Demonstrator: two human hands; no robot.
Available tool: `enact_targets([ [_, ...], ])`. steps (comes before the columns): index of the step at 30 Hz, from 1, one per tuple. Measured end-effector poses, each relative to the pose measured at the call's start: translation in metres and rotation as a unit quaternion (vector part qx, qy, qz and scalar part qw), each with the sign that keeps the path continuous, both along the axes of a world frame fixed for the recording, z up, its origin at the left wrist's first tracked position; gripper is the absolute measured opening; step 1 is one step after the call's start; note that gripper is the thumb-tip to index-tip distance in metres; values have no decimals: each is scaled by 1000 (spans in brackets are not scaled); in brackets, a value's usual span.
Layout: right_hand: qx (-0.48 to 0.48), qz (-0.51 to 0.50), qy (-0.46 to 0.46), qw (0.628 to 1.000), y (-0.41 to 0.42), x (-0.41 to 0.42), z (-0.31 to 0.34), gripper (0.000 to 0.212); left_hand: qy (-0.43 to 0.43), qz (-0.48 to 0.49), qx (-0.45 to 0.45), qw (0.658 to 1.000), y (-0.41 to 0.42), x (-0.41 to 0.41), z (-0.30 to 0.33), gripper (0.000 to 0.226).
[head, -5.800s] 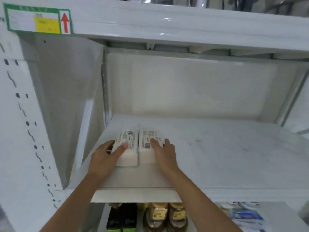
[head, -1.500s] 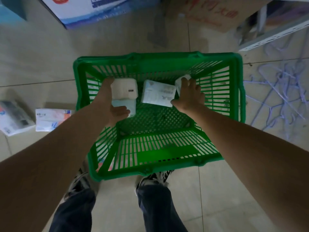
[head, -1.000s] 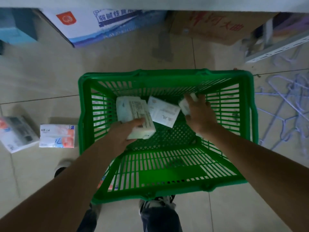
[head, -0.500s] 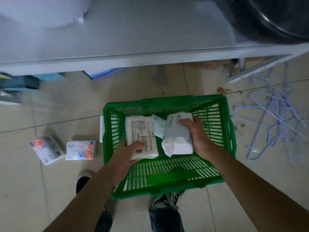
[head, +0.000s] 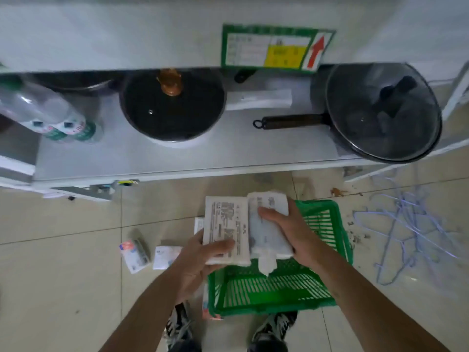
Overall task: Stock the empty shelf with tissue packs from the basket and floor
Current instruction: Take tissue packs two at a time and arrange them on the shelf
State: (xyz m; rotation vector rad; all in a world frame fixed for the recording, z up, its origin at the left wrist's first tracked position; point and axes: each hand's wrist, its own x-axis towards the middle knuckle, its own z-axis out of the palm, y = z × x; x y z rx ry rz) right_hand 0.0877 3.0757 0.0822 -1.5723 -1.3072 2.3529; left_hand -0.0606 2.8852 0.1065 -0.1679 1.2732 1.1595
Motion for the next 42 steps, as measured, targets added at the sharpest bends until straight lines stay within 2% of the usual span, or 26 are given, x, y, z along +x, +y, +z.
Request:
enact_targets([
  [4, 26, 12, 14, 999, -7, -15, 67, 65, 17, -5, 18, 1000, -11, -25, 72, 58],
  [9, 63, 15, 13, 998, -3, -28, 166, 86, 59, -27, 25, 998, -30, -49, 166, 77],
  [12, 85, 26, 13, 996, -5, -36, 222, 82, 68, -27, 24, 997, -48, -58, 218, 66],
  [19, 139, 86, 46, 985, 1, -49, 361, 79, 89, -35, 64, 993, -83, -77, 334, 72],
  [25, 182, 122, 98, 971, -19, -88, 480, 58, 136, 2, 98, 986, -88, -88, 450, 56],
  [32, 206, 134, 160, 956, -43, -125, 569, 71, 176, 74, 128, 973, -99, -111, 546, 58],
  [38, 243, 127, 182, 944, -51, -150, 640, 63, 219, 78, 176, 957, -110, -130, 610, 57],
  [42, 236, 146, 215, 936, -59, -165, 682, 55, 237, 74, 227, 942, -119, -150, 644, 69],
])
